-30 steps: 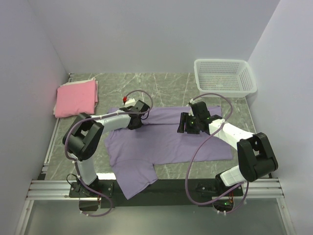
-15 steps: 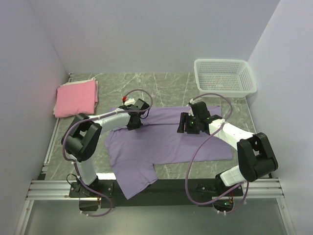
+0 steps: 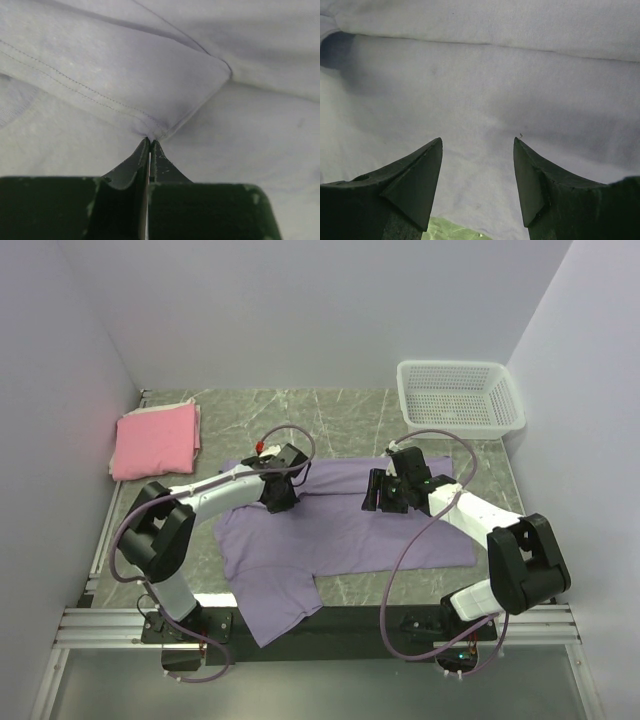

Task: Fold and stack the t-shirts
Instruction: Fold the tshirt

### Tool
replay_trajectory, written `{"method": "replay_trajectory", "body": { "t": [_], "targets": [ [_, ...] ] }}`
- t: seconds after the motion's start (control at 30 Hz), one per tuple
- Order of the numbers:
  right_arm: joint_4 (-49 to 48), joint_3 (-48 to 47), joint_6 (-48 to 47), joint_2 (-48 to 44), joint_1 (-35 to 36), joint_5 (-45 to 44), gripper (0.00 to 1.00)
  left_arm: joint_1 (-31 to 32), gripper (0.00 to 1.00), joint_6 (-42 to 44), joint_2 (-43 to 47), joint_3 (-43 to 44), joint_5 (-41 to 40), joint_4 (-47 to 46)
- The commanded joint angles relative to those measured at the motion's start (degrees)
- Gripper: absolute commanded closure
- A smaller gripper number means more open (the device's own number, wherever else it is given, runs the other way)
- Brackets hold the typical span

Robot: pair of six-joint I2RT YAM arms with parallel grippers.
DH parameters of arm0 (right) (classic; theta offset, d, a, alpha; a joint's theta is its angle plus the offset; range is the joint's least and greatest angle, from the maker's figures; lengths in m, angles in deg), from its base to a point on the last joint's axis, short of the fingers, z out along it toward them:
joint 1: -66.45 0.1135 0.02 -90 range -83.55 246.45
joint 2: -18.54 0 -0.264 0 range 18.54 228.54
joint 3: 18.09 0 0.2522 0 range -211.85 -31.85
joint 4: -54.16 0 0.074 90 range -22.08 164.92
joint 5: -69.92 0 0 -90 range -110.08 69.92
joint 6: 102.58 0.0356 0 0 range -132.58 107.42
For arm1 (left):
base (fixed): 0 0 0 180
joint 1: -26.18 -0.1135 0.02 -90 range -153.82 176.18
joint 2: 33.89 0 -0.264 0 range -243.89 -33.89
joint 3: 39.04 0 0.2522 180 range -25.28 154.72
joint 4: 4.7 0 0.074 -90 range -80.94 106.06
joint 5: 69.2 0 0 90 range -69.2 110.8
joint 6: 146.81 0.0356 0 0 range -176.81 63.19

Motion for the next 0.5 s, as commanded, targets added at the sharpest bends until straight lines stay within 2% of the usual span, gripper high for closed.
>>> {"method": "replay_trajectory", "body": {
  "t": [0.0, 0.3, 0.47],
  "targets": [
    [-0.23, -0.3, -0.77, -2.21, -0.53, 0.12, 0.35, 1.16, 0.94, -2.96, 3.38, -0.32, 3.12, 0.51],
    [-0.06, -0.47, -0.94, -2.13, -0.45, 0.29, 0.35, 4.85, 0.91, -9.28, 4.7, -1.99, 5.94, -1.43],
    [-0.32, -0.3, -0.94, -1.86, -0.53, 0.47, 0.35, 6.35, 0.83, -12.54, 5.67, -4.19, 7.52, -3.7]
  ]
}}
